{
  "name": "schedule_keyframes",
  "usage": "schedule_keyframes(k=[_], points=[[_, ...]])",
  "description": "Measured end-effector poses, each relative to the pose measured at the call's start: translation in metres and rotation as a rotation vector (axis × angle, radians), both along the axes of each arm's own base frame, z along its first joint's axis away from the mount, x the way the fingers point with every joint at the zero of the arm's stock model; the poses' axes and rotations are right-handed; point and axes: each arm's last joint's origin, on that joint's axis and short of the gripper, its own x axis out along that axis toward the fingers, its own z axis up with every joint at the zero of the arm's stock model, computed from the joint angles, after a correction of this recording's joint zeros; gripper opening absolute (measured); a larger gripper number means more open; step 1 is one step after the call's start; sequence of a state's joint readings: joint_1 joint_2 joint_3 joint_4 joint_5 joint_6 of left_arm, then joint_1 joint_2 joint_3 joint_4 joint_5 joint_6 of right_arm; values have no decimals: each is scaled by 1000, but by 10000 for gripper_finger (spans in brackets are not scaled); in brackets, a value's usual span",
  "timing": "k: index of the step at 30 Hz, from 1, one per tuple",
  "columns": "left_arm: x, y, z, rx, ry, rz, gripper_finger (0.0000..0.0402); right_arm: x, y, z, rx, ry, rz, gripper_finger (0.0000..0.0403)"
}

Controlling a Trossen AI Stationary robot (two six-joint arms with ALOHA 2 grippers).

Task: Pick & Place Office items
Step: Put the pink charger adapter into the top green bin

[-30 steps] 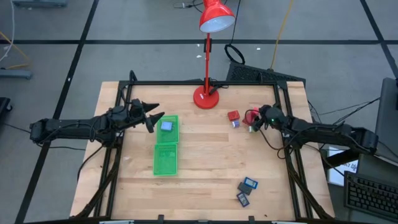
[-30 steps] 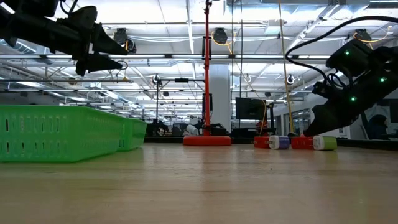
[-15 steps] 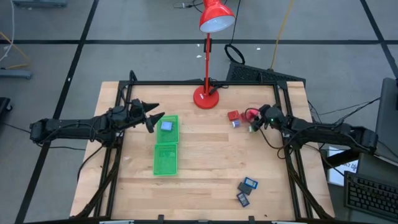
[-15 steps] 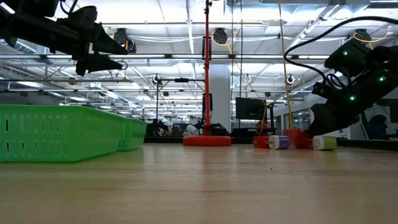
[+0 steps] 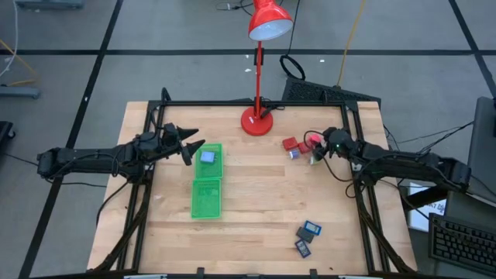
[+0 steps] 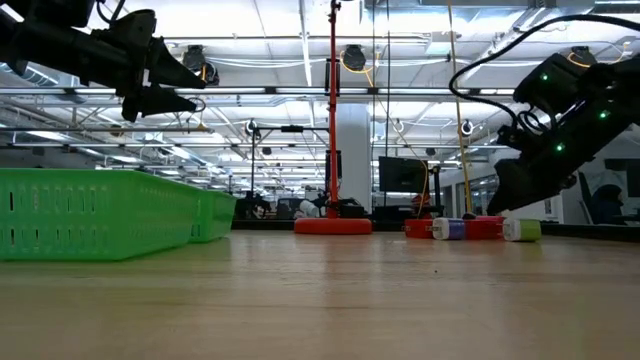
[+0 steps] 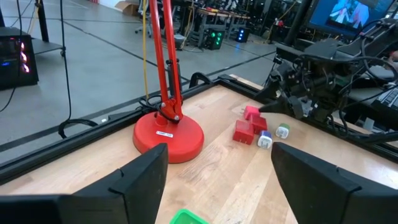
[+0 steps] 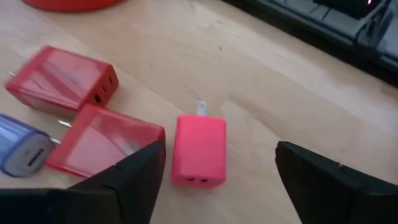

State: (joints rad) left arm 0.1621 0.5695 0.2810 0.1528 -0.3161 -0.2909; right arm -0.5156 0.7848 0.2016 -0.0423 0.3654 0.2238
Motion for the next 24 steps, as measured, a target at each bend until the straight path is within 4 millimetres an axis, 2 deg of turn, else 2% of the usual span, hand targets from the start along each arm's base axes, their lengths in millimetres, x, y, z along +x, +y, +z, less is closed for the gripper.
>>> schedule_keyframes(k=[4, 12, 24], points=[[0, 0, 0, 0, -1, 0, 278, -2, -3, -2, 11, 18, -27, 304], [0, 0, 1, 26, 4, -2, 293, 0, -6, -17, 58, 98, -33, 287], [0, 0, 1, 46, 15, 0, 299, 7, -8, -21, 74, 94, 86, 253]])
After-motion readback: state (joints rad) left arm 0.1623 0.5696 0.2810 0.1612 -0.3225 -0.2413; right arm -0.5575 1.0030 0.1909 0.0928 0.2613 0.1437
